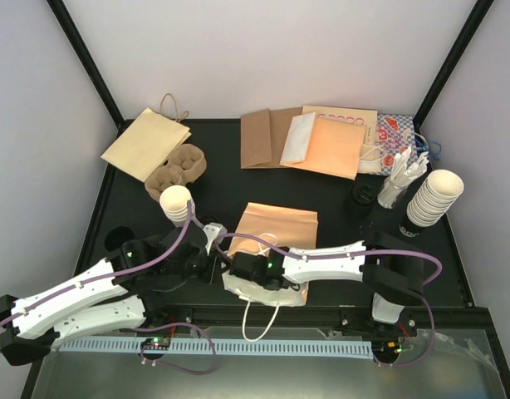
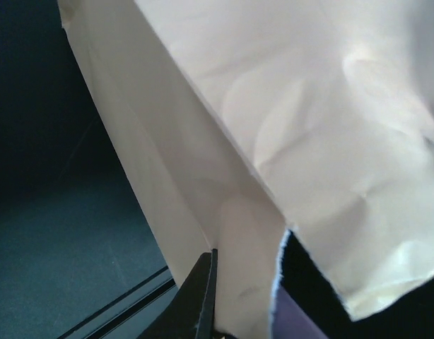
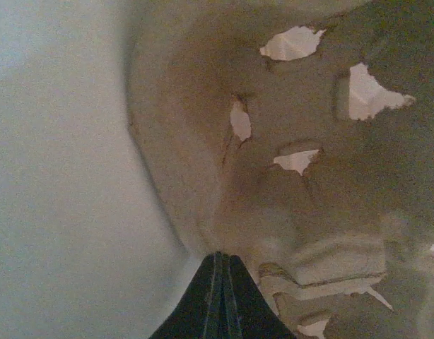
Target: Pack the takeout coffee
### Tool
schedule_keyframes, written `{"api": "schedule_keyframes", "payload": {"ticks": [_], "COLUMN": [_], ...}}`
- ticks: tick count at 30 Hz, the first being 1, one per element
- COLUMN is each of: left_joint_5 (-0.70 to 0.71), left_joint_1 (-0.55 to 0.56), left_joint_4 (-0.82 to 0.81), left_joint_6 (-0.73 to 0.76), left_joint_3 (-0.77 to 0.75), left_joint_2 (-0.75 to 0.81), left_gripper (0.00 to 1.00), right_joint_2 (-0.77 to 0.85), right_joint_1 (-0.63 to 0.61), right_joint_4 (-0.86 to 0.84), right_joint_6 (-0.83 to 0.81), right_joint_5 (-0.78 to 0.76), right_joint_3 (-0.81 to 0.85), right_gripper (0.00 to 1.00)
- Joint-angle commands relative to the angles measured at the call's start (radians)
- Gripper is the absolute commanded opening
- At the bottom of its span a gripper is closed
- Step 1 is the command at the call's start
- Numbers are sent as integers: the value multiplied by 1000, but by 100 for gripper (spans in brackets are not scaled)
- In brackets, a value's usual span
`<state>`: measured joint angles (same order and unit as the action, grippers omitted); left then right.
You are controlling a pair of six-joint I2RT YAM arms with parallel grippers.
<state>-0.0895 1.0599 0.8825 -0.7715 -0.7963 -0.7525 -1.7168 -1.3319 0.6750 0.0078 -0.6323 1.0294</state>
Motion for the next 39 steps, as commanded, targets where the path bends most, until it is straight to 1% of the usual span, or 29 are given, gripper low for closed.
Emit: {"api": "schedule_keyframes", "payload": {"ticks": [1,8,11,16,18,20,21,22,25,26,28,31,34,39], "left_joint_5": [-122,-122,-122,-122,-121,-122,-122,-126,-128,-128,-129,-135,-144,-150], "left_joint_1": [14,14,14,14,14,14,14,14,14,14,14,14,14,13], "left_joint_4": [-59,-56,-57,-58,-58,-58,-57,-56,-54,-54,-54,-54,-54,-47], "left_joint_6": [-4,-8,-11,-11,-10,-11,-11,-12,-14,-12,-14,-15,-16,-15], "left_joint_3": [-73,-88,-84,-79,-77,-75,-74,-72,-67,-66,-64,-62,-61,-58], "left_joint_2": [10,18,15,3,-3,-7,-9,-11,-10,-10,-11,-15,-20,-19], "left_gripper": [2,2,2,2,2,2,2,2,2,2,1,2,2,2], "right_joint_2": [-53,-56,-30,75,101,108,107,106,108,108,103,96,75,7], "right_joint_1": [49,51,49,31,31,31,31,32,31,32,32,32,31,34], "right_joint_4": [-5,22,24,19,35,54,62,77,77,72,57,14,-29,-40], "right_joint_6": [14,48,39,-8,-13,-11,-8,1,13,19,36,33,6,1], "right_joint_5": [-60,-98,-75,84,146,168,164,120,58,30,-54,-134,-137,-67], "right_joint_3": [-10,17,26,20,25,31,32,34,37,39,42,38,37,48], "right_gripper": [3,3,5,14,15,16,15,12,3,1,1,1,1,1]}}
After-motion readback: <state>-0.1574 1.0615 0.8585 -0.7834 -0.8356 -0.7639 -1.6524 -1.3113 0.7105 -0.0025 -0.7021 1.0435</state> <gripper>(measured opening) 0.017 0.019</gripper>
